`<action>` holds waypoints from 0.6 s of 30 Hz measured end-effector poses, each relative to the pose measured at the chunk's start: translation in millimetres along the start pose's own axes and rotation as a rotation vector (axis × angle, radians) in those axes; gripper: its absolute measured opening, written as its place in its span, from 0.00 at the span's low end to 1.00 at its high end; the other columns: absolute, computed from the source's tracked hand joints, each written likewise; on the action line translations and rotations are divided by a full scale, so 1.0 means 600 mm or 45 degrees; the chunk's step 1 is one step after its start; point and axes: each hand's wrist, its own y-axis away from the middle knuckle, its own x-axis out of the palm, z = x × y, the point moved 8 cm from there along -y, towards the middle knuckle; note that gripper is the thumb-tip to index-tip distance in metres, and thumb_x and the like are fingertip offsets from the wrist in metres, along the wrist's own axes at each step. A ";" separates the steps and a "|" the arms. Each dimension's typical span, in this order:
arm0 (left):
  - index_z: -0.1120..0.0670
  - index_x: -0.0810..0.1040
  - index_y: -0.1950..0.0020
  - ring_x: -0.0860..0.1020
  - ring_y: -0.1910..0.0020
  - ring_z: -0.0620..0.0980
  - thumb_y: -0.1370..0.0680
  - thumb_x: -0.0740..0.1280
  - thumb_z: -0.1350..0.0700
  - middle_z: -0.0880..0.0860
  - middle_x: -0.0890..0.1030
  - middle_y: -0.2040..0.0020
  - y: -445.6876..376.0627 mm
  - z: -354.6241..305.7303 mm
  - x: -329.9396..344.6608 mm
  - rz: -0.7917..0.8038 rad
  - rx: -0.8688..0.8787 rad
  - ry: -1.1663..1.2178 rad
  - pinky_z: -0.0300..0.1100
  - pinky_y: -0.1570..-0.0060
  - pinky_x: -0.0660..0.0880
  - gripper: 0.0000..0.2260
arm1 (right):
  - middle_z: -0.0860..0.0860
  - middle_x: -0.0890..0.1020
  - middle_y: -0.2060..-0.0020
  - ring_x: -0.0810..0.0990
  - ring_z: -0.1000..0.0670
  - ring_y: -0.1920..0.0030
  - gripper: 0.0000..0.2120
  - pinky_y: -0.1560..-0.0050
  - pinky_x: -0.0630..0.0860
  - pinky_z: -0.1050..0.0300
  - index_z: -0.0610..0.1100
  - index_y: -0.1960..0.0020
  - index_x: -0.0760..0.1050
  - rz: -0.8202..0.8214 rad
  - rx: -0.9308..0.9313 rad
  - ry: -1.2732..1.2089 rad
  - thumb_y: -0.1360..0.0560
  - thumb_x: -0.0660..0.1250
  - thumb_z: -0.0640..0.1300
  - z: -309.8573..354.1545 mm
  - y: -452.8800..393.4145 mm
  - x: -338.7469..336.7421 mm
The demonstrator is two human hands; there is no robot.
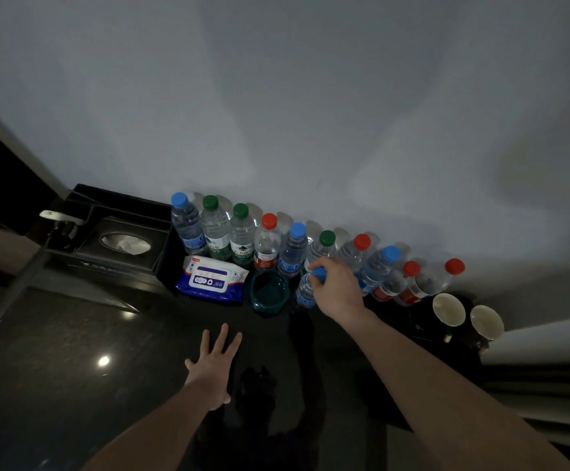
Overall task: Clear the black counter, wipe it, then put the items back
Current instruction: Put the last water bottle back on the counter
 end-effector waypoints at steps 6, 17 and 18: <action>0.38 0.35 0.19 0.31 0.20 0.61 0.31 0.81 0.57 0.45 0.26 0.21 0.000 0.001 0.001 0.010 -0.003 0.003 0.75 0.27 0.57 0.61 | 0.53 0.80 0.46 0.79 0.51 0.47 0.12 0.46 0.79 0.50 0.51 0.41 0.77 0.020 0.037 0.093 0.23 0.72 0.43 -0.017 0.007 0.008; 0.37 0.34 0.19 0.30 0.20 0.61 0.31 0.81 0.57 0.45 0.25 0.21 -0.003 0.001 0.002 0.026 -0.010 -0.011 0.76 0.27 0.57 0.61 | 0.55 0.81 0.45 0.79 0.55 0.47 0.15 0.45 0.78 0.55 0.52 0.38 0.77 -0.066 0.132 -0.175 0.23 0.74 0.47 -0.020 0.014 0.018; 0.37 0.35 0.19 0.30 0.20 0.61 0.31 0.81 0.57 0.45 0.25 0.21 -0.003 0.001 0.002 0.026 -0.010 -0.009 0.76 0.27 0.57 0.61 | 0.55 0.80 0.43 0.78 0.55 0.45 0.17 0.44 0.77 0.55 0.52 0.37 0.75 -0.101 0.156 -0.224 0.23 0.74 0.49 -0.024 0.024 0.018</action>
